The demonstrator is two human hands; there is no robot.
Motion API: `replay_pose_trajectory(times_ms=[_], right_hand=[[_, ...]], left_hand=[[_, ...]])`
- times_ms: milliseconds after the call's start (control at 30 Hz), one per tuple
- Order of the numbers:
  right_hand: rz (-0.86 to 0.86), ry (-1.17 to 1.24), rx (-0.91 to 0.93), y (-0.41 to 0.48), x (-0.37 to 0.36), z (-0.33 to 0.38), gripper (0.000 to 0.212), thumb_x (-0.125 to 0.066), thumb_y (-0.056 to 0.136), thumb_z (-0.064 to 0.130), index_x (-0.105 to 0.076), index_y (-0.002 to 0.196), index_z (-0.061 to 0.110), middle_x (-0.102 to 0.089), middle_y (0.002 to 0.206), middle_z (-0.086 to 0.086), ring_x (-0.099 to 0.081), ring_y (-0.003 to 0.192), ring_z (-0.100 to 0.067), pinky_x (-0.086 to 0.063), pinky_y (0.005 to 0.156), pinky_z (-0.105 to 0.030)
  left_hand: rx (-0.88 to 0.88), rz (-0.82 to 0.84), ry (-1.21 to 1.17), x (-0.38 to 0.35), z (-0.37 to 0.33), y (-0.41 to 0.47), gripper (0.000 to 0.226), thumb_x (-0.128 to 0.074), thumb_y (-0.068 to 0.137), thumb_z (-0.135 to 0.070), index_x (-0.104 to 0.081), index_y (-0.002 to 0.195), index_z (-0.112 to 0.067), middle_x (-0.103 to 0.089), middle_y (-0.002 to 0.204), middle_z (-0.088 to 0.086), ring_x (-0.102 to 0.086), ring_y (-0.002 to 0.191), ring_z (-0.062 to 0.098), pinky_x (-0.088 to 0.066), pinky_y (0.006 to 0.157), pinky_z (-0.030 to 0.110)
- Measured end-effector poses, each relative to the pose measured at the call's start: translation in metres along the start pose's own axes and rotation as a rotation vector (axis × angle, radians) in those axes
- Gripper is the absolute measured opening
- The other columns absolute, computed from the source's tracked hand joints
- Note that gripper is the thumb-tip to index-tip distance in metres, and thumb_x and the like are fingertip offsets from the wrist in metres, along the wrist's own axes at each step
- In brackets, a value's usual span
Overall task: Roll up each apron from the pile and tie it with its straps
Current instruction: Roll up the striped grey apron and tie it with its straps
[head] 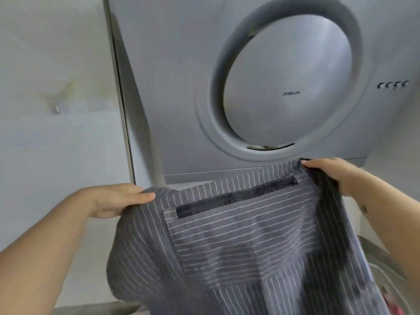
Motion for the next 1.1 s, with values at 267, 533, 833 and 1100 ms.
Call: replay_pose_trajectory(times_ms=[267, 533, 833, 1100], right_hand=[[0.198, -1.092, -0.102, 0.000, -0.017, -0.104, 0.023, -0.063, 0.088, 0.022, -0.062, 0.108, 0.010, -0.055, 0.115, -0.010, -0.052, 0.103, -0.025, -0.040, 0.082, -0.026], [0.451, -0.942, 0.162, 0.009, -0.031, -0.079, 0.039, -0.069, 0.063, 0.069, -0.074, 0.079, 0.033, -0.066, 0.092, 0.014, -0.058, 0.089, -0.009, -0.041, 0.089, -0.028], [0.143, -1.609, 0.396, 0.018, -0.025, -0.002, 0.064, -0.054, 0.055, 0.086, -0.058, 0.106, 0.047, -0.042, 0.105, 0.008, -0.038, 0.102, -0.016, -0.024, 0.095, -0.039], [-0.057, -0.708, 0.620, 0.012, 0.006, 0.062, 0.012, -0.072, 0.079, 0.037, -0.068, 0.070, 0.031, -0.068, 0.087, -0.006, -0.058, 0.078, -0.020, -0.045, 0.076, -0.035]], left_hand=[[0.197, -0.093, 0.159, -0.068, 0.103, 0.042, 0.019, -0.057, 0.095, -0.024, -0.068, 0.098, -0.010, -0.073, 0.098, 0.008, -0.068, 0.097, 0.024, -0.052, 0.091, 0.037], [0.107, -0.295, 0.102, -0.036, 0.092, 0.040, 0.034, -0.052, 0.096, -0.040, -0.052, 0.130, -0.033, -0.044, 0.140, -0.002, -0.038, 0.133, 0.019, -0.029, 0.104, 0.032], [-0.207, -0.326, 0.799, -0.006, -0.002, 0.009, 0.082, -0.054, 0.051, -0.088, -0.038, 0.126, -0.058, -0.038, 0.111, -0.015, -0.051, 0.090, 0.002, -0.038, 0.076, 0.017], [-0.723, -0.923, 1.089, 0.049, -0.027, -0.026, 0.045, -0.033, 0.092, -0.043, -0.051, 0.133, -0.039, -0.053, 0.101, -0.011, -0.041, 0.043, 0.003, -0.029, 0.041, 0.011]])
Point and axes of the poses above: each hand's wrist, its own y-axis towards the middle knuckle, its own x-axis out of the back of the hand, z = x × y, the point moved 2 cm from there along y, towards the middle knuckle
